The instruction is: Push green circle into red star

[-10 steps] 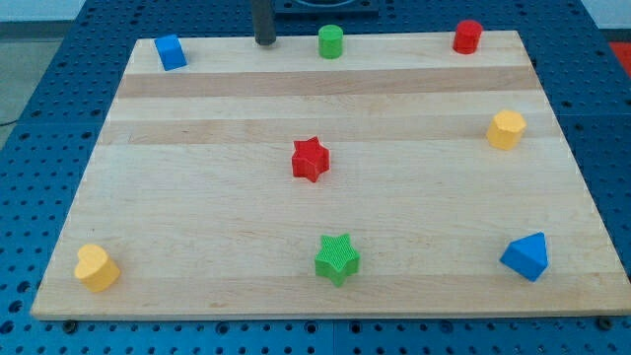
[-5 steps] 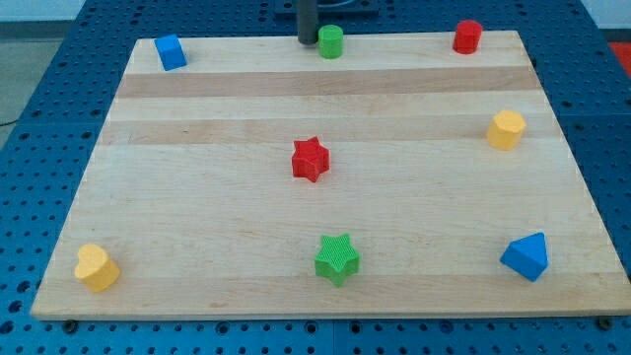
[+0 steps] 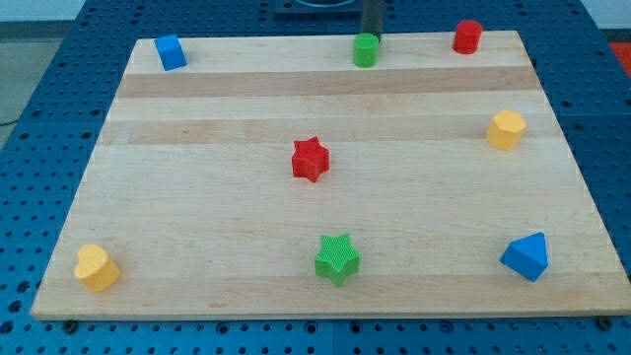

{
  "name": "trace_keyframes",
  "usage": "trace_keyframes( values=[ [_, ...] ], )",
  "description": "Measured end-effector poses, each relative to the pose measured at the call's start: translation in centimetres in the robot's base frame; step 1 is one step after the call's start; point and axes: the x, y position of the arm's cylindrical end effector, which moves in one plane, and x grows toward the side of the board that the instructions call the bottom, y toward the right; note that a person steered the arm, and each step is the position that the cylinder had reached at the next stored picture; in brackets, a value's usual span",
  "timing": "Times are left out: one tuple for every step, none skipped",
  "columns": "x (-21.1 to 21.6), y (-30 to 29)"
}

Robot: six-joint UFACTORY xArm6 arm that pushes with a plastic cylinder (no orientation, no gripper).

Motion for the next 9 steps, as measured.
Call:
trace_keyframes(
  values=[
    [2.2, 0.3],
    [4.1, 0.2],
    [4.3, -2.5],
    [4.3, -5.4],
    [5.6, -6.2],
    [8.4, -6.2],
    [11.7, -6.2],
    [14.4, -6.2],
    [16.5, -6.6]
  ],
)
